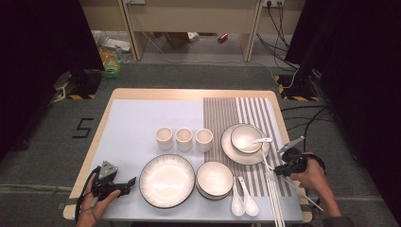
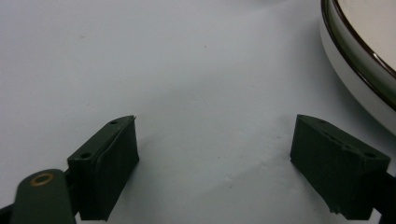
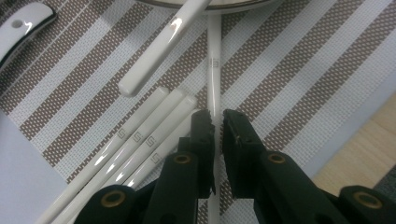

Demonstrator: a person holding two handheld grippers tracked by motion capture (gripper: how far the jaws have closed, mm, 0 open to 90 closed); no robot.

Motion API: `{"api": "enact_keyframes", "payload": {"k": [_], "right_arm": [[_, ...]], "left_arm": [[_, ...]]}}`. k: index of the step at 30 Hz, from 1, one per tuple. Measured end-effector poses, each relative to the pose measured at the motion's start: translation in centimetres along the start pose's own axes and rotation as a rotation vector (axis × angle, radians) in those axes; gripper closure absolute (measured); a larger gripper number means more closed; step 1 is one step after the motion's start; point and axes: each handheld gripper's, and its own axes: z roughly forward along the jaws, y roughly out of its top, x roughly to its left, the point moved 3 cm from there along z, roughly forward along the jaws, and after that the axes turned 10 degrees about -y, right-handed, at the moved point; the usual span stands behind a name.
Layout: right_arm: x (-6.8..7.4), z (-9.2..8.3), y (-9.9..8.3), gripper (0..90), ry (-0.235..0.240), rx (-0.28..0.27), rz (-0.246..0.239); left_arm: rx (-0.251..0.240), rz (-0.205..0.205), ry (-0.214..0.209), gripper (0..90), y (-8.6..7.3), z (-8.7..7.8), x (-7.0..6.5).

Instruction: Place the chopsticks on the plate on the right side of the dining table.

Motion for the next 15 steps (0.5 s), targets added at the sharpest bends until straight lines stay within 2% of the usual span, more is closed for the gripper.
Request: {"api": "enact_keyframes", "payload": {"k": [8, 15], "right_arm": [[-0.1, -1.4, -1.3, 80.3, -0.023, -0.006, 0.015], [0.2, -1.0, -2.4, 81.0, -0.014, 0.006, -0.019]], "left_arm": [[0.000, 0.000, 0.000, 13.9, 0.0, 0.0, 0.0], [0.001, 0.000, 0.000, 13.9, 0.0, 0.0, 0.0]]}}
